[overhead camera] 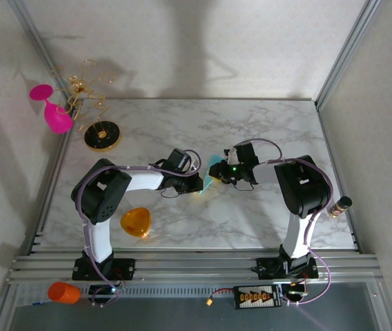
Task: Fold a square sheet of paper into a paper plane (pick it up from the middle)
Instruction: Fold the wing for the fifth time at the center of the table.
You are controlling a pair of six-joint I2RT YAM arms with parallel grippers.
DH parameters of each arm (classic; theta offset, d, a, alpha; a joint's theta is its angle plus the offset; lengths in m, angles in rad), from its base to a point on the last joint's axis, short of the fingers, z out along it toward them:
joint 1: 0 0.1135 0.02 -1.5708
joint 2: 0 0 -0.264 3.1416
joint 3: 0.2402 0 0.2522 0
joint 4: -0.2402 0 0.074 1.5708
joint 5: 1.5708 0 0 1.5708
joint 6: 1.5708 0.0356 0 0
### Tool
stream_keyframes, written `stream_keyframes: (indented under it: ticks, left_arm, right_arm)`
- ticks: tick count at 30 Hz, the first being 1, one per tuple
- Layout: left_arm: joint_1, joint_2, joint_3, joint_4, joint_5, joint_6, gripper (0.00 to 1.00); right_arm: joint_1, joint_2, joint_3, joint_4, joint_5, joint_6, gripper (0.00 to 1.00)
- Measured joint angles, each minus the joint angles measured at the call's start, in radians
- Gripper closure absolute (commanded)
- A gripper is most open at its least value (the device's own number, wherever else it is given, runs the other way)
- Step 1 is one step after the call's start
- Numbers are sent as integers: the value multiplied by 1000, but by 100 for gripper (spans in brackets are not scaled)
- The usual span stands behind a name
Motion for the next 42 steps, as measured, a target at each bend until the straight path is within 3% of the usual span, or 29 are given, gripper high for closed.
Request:
stream_keyframes:
  ticks: [5, 11, 28, 42]
  left_arm:
    - [0, -1, 26, -43, -27, 17, 80]
    - [1, -57, 32, -99, -99, 20, 80]
    - [-40, -52, 80, -31, -48, -18, 92]
    - [-51, 10, 84, -44, -71, -17, 93]
  right_arm:
    - [0, 1, 6, -13, 3, 0, 73]
    - [2, 1, 10, -21, 7, 0, 74]
    - [2, 3, 13, -27, 8, 0, 75]
    - [2, 3, 13, -29, 11, 0, 75]
